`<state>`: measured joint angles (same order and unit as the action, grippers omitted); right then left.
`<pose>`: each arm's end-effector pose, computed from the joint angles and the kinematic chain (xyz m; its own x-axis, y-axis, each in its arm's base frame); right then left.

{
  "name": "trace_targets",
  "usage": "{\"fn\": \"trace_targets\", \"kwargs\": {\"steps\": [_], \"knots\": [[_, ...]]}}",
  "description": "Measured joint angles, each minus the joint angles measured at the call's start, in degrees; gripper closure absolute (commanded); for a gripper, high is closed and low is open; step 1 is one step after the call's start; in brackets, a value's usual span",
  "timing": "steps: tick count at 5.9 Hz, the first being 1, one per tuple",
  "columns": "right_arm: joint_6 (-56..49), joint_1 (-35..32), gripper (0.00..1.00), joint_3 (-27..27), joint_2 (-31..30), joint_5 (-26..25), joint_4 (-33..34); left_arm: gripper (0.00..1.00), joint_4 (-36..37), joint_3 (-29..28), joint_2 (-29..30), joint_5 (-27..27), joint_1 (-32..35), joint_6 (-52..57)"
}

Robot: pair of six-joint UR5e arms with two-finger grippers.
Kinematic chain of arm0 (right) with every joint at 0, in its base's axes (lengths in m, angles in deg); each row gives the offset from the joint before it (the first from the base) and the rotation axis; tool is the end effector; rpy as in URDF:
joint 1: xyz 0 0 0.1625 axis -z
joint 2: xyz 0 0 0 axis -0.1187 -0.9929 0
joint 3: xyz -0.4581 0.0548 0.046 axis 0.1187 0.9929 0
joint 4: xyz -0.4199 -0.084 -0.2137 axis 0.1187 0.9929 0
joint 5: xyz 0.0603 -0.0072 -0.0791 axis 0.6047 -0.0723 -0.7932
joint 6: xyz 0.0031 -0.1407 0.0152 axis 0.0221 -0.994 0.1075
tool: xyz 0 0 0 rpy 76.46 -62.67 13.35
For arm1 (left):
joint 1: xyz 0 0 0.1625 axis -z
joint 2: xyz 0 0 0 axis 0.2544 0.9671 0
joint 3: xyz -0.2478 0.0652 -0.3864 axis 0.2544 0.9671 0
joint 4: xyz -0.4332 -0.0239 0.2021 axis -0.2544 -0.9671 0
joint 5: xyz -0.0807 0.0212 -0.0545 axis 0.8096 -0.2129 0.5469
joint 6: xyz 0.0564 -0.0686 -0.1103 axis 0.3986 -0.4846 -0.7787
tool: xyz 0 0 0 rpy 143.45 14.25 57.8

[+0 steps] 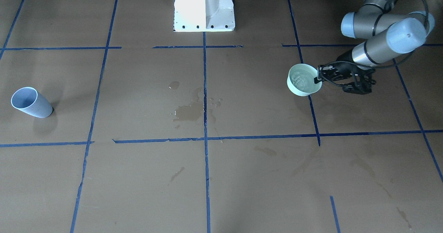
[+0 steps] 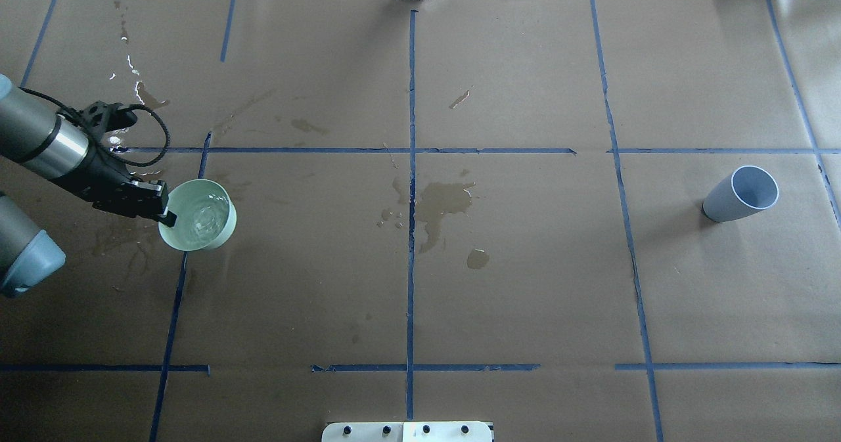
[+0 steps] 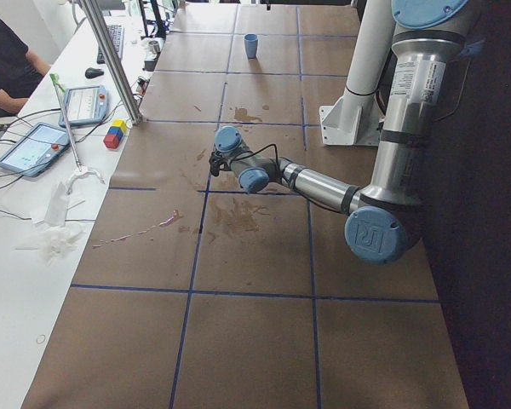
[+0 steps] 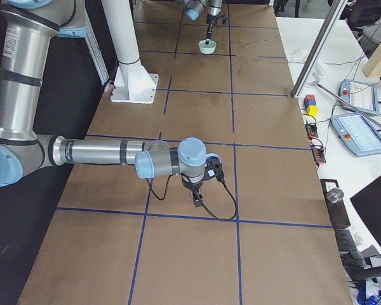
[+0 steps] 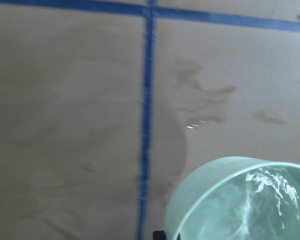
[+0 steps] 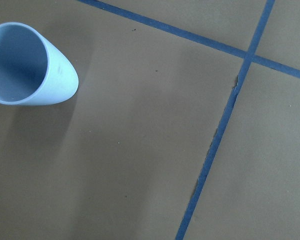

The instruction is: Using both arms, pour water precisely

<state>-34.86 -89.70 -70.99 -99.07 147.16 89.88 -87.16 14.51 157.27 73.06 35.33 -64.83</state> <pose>-0.0270 -0.4560 0.6925 0.6360 -0.3493 0.6882 0.2200 0.9368 0.2722 0.4046 -0.5184 0.4669 0.4431 -0.0238 -0.8962 -0.1334 0.9868 -0.0922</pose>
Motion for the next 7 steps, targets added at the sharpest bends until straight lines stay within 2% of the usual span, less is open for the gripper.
{"fn": "trace_targets", "kwargs": {"steps": [3, 4, 6, 7], "knots": [[-0.08, 0.0, 0.0, 0.32, 0.16, -0.41, 0.0, 1.0, 17.67, -1.22, 17.98, -6.1, -8.3, -3.07], [-0.09, 0.0, 0.0, 0.37, 0.22, -0.47, 0.0, 1.0, 19.33, -3.16, 21.84, -7.29, -9.64, -3.85], [-0.02, 0.0, 0.0, 0.39, 0.26, -0.41, 0.0, 1.0, 19.56, -11.57, 30.59, -9.15, -11.13, -6.3], [-0.01, 0.0, 0.0, 0.35, 0.26, -0.36, 0.0, 1.0, 19.04, -14.0, 32.54, -10.31, -12.01, -6.76]]}}
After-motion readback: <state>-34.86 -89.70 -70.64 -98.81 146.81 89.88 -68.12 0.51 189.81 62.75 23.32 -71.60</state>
